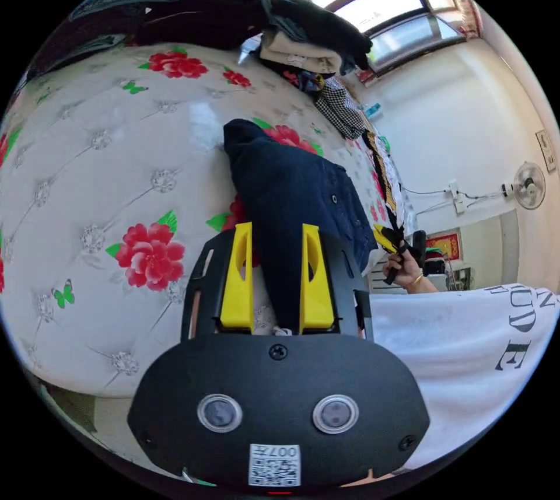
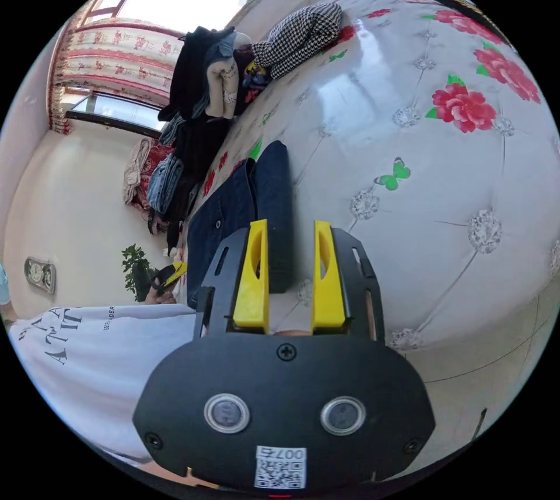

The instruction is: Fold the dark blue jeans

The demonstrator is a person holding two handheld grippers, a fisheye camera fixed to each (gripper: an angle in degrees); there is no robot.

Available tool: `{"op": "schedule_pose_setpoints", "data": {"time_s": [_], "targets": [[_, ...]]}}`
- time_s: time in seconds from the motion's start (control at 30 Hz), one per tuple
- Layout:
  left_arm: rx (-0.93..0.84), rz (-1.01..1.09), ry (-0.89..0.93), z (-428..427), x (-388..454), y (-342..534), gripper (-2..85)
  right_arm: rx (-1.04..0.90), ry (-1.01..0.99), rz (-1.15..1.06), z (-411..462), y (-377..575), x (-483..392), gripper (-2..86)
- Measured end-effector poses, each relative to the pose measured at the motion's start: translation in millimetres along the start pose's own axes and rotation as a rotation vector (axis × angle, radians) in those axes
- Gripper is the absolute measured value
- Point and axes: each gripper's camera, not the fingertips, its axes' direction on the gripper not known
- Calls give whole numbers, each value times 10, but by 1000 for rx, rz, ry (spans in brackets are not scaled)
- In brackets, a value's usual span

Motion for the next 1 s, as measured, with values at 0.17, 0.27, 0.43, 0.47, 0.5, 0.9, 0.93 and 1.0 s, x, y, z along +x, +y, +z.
{"op": "schedule_pose_setpoints", "data": {"time_s": [0.17,0.27,0.43,0.47,0.5,0.9,0.93,1.0], "targets": [[-73,-78,87,451,-27,-123,134,-133,-62,-55,357,-329,-22,60],[-141,-66,167,754,121,-374,86,-272,-37,-81,570,-509,-117,39],[-118,111,112,757,716,-761,9,-268,-59,-137,420,-841,-321,14],[-96,141,151,757,886,-870,7,-260,-38,-172,326,-982,-405,11],[-76,163,189,788,1077,-991,5,-261,-29,-188,278,-1067,-446,9],[278,393,258,1733,3624,-2725,12,-109,354,-662,-1400,-3960,-1823,16],[299,393,244,1815,3725,-2857,16,-60,398,-681,-1469,-4303,-1940,23],[295,382,148,2244,3978,-3362,37,51,505,-669,-1470,-4790,-1996,37]]}}
